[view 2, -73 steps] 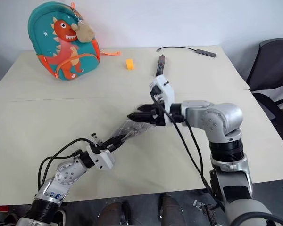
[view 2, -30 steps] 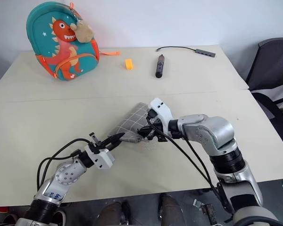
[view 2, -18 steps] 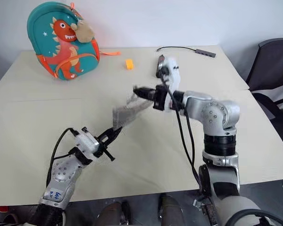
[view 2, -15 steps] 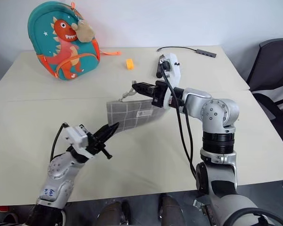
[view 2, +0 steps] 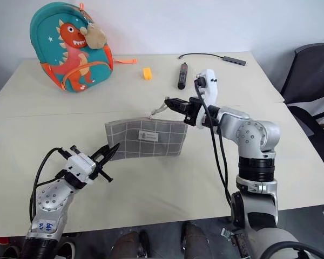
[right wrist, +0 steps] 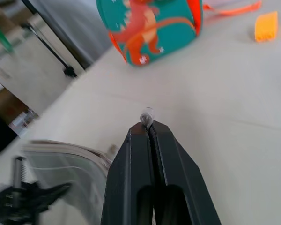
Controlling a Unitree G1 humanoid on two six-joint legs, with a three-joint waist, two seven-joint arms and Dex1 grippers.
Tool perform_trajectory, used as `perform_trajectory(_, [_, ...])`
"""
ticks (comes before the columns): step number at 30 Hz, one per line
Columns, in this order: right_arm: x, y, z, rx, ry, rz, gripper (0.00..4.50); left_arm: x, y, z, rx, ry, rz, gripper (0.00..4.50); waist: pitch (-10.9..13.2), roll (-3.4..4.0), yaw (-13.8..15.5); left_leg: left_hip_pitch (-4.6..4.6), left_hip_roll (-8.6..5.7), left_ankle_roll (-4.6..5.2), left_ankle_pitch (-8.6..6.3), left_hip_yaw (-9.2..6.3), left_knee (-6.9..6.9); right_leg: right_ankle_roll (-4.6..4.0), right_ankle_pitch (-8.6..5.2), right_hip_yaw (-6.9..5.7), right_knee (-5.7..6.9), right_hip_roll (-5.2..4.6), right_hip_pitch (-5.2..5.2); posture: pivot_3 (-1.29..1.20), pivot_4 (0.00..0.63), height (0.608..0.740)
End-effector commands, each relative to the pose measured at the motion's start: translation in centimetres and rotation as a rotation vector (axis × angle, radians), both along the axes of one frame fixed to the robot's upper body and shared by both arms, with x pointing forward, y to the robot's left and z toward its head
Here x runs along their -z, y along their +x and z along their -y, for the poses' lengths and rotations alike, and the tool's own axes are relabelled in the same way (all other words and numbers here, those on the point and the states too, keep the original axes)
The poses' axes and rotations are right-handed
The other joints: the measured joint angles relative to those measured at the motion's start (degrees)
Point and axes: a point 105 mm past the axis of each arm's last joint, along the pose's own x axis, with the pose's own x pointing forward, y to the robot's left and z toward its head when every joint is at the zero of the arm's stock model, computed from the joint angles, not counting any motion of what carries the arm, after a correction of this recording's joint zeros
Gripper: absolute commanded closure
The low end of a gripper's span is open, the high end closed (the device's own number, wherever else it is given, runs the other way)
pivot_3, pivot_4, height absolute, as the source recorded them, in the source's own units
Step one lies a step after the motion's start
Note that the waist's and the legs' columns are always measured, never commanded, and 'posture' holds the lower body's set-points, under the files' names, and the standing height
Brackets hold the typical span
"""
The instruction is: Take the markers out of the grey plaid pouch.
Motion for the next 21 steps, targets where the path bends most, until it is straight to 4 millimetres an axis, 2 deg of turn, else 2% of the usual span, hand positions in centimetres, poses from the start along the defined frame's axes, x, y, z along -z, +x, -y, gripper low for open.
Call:
perform_trajectory(1, [-2.1,-0.2,1.6,0.055,0.006,0.107,4.47,0.1,-0.2,-0.6,-0.013,0.004,0.015,4.50,0.0,0.00,0.0,0.00,0.01,0.00,0.00,0.00,-0.01,0.00,0.00,0.00,0.00,0.02,0.00,0.00,0.150,0.740])
perform_trajectory(5, [-0.3,0.5,4.3,0.135,-0.061,0.084,4.47,-0.2,-0.2,-2.2,-0.057,0.016,0.035,4.50,0.0,-0.02,0.2,0.01,0.03,-0.03,-0.01,0.01,-0.02,-0.02,-0.01,-0.03,-0.01,0.03,-0.01,0.00,0.150,0.740])
perform_trajectory(9, [0.0,1.1,6.5,0.198,-0.092,0.086,4.47,-0.2,-0.3,-2.6,-0.077,0.018,0.048,4.50,0.0,0.00,0.1,0.00,-0.06,0.03,-0.01,0.04,0.00,-0.02,-0.01,0.02,-0.02,-0.06,-0.01,0.00,0.150,0.740])
perform_trajectory(16, [0.3,2.1,8.9,0.287,-0.112,0.101,4.47,-0.2,-0.4,-2.7,-0.082,0.021,0.057,4.50,0.0,0.00,0.1,0.05,0.04,0.02,-0.01,0.10,0.00,-0.02,-0.01,0.06,-0.01,0.04,-0.02,0.00,0.150,0.740])
perform_trajectory(18, [-0.6,2.1,8.3,0.273,-0.076,0.131,4.47,-0.8,-0.2,-2.4,-0.075,0.017,0.073,4.50,0.0,0.00,0.0,0.05,0.03,0.02,-0.01,0.15,-0.01,-0.02,-0.01,0.09,-0.02,0.03,-0.04,0.00,0.150,0.740])
perform_trajectory(21, [-3.4,2.2,7.3,0.261,0.038,0.199,4.47,-2.5,0.3,-1.5,-0.045,0.016,0.127,4.50,0.0,0.01,0.0,0.05,0.03,0.02,-0.01,0.21,0.00,0.02,0.01,0.14,0.02,0.04,-0.07,0.00,0.150,0.740])
